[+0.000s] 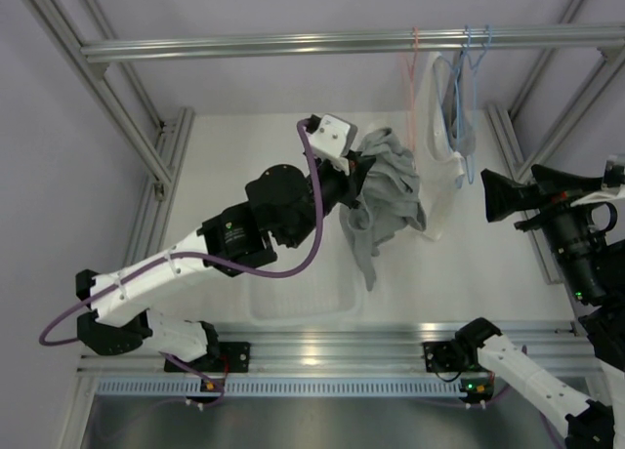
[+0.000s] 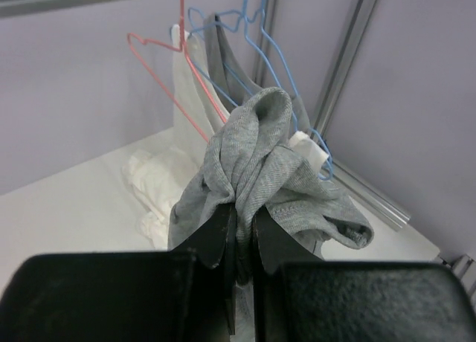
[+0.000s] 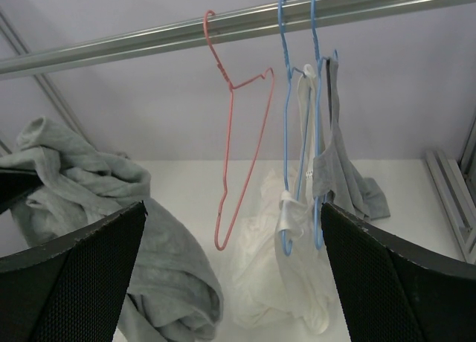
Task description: Remove the tank top from the hanger
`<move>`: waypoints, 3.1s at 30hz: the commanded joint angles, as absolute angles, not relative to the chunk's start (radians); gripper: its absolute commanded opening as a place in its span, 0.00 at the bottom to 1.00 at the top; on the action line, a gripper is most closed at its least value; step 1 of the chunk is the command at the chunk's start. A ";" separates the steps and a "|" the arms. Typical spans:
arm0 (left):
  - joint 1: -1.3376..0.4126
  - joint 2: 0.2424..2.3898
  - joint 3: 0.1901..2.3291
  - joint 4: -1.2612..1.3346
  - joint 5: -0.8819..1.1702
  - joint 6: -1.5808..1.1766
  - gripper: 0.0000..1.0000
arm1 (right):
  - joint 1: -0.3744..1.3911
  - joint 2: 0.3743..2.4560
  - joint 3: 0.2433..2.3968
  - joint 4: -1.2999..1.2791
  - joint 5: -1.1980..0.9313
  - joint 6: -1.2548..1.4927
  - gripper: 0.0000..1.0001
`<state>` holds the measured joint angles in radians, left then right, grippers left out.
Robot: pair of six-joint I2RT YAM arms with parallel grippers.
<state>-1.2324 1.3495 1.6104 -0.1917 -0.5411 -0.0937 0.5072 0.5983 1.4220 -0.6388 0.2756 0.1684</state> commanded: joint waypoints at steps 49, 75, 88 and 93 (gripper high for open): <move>-1.226 1.028 0.916 -0.439 -0.934 -0.677 0.99 | 0.502 0.854 1.466 -0.627 0.334 0.100 0.95; -1.226 0.904 0.989 -0.560 -0.713 -0.485 0.99 | 0.259 1.379 1.778 -0.716 0.250 0.009 0.37; -1.226 0.925 0.991 -0.558 -0.723 -0.472 0.99 | 0.261 1.355 1.738 -0.706 0.221 0.031 0.00; -1.226 0.923 0.991 -0.560 -0.718 -0.480 0.99 | 0.258 1.263 1.617 -0.507 0.221 0.060 0.00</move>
<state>-1.2282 0.9249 0.9920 -0.5545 -0.7113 -0.4866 0.2707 1.3533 1.6936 -0.6498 0.2230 0.0311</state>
